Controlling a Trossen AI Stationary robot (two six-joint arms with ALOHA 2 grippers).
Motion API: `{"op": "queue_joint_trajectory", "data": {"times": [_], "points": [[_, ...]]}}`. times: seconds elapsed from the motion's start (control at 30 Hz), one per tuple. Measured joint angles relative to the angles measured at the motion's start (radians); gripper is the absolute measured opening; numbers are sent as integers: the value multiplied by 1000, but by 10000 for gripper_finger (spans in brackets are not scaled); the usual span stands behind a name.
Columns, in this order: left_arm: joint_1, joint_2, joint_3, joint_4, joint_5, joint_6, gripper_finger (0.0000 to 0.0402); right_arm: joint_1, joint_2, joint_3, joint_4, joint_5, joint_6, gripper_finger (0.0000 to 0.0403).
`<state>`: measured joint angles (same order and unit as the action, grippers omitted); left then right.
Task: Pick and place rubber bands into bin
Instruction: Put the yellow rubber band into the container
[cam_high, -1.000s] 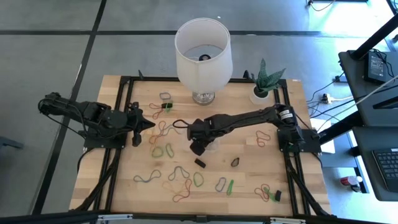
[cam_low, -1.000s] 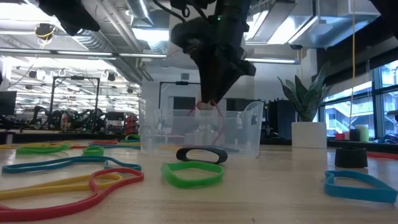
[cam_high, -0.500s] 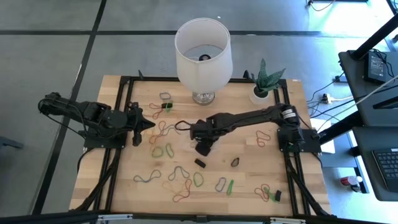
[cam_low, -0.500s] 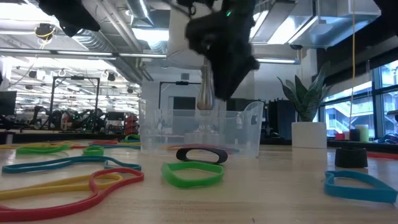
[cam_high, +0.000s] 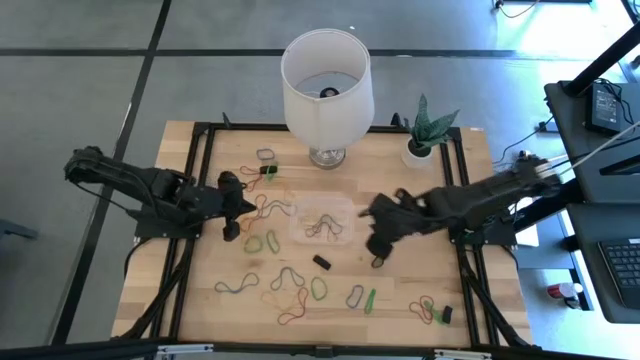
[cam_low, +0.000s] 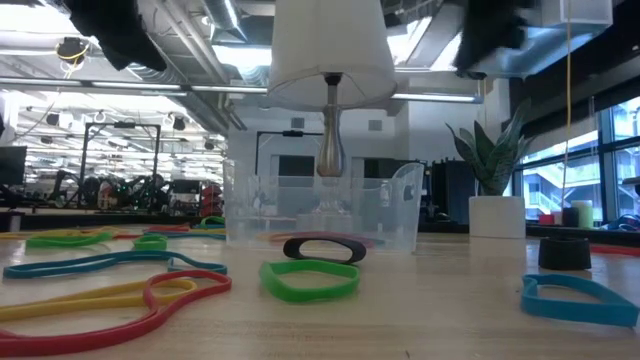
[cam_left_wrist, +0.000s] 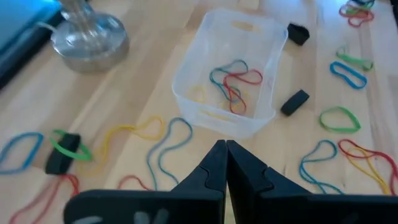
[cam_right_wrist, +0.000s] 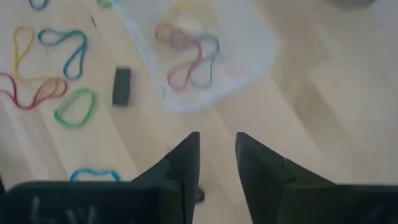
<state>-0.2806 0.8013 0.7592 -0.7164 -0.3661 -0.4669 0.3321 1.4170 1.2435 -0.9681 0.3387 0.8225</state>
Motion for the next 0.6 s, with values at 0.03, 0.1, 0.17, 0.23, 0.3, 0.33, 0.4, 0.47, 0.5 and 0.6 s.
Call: {"op": "queue_joint_trajectory", "data": {"times": [0.03,0.1,0.17,0.23,0.3,0.33,0.4,0.47,0.5,0.6], "points": [[0,20,14,-15,6,-9,2,17,-40,-62,26,0,32,103],[0,62,46,-54,8,-30,3,51,-111,-179,78,0,114,97],[7,101,77,-106,-1,-60,3,81,-170,-288,135,1,204,93],[32,136,105,-178,-7,-90,3,104,-217,-387,205,0,291,91],[69,164,121,-244,-6,-136,5,121,-251,-471,287,0,358,88],[90,172,122,-276,2,-167,8,128,-263,-508,335,0,379,87],[140,190,123,-331,28,-212,17,138,-277,-570,429,0,404,85],[195,206,123,-395,80,-246,31,141,-282,-615,517,-1,406,82],[223,216,123,-426,101,-261,39,141,-282,-631,558,0,405,81],[309,244,123,-504,125,-319,67,141,-282,-661,624,0,403,75]]}}
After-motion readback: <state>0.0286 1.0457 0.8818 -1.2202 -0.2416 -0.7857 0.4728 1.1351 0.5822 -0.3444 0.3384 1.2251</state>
